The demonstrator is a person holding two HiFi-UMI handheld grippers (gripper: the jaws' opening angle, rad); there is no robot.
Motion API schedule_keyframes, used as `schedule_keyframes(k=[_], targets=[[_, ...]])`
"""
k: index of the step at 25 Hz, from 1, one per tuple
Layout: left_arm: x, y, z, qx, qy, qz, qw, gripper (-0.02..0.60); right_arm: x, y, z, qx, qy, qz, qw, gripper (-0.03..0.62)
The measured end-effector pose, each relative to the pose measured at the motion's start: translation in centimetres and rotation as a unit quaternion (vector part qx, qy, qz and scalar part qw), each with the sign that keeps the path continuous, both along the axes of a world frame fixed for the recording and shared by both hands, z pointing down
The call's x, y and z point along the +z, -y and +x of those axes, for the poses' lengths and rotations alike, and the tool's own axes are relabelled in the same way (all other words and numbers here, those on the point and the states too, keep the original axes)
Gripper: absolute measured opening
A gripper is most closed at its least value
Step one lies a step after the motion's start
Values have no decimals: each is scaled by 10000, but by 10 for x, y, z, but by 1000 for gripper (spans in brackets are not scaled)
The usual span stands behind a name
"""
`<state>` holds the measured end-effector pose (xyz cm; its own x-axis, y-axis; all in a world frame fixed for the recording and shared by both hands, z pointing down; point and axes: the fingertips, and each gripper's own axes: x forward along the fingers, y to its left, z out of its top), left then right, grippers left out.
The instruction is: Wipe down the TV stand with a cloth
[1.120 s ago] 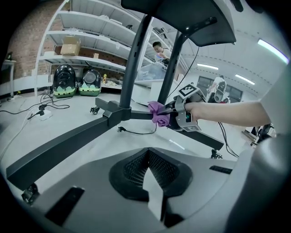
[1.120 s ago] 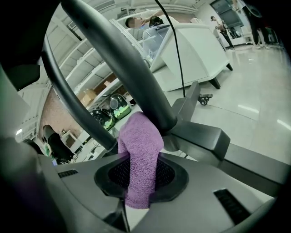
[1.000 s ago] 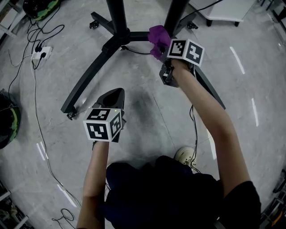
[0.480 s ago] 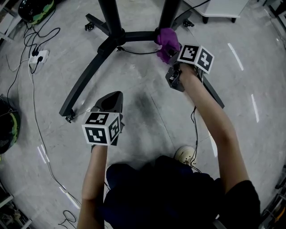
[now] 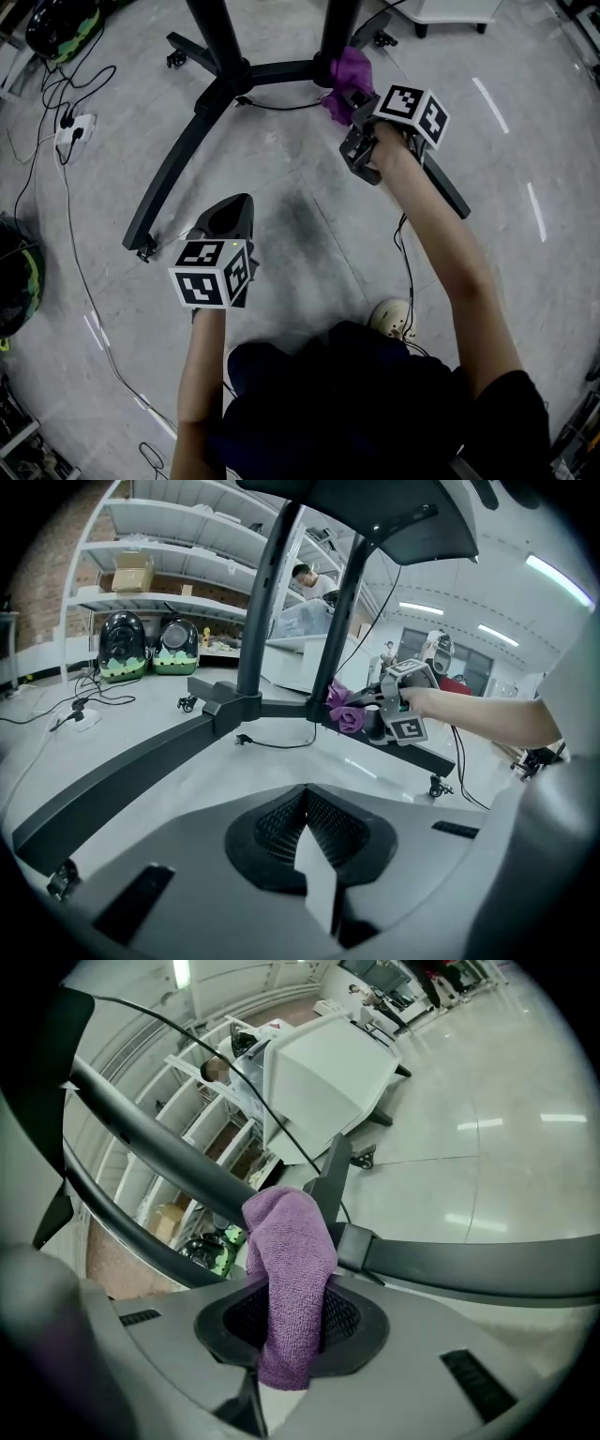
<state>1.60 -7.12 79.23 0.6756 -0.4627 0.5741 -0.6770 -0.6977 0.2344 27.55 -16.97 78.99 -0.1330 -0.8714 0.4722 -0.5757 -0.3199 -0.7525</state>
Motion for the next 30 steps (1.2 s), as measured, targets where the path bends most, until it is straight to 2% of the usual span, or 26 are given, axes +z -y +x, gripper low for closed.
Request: schedule_keyframes(k=[9, 15, 30], targets=[[1, -4, 6, 80, -22, -8, 10000, 6, -1, -26, 7, 220, 181, 102, 9995, 89], [2, -4, 6, 98, 3, -12, 10000, 7, 9, -50, 27, 492, 223, 18, 9985, 89], [5, -9, 12, 164, 34, -40, 9999, 8, 21, -103, 41, 840, 442, -41, 9955, 89]])
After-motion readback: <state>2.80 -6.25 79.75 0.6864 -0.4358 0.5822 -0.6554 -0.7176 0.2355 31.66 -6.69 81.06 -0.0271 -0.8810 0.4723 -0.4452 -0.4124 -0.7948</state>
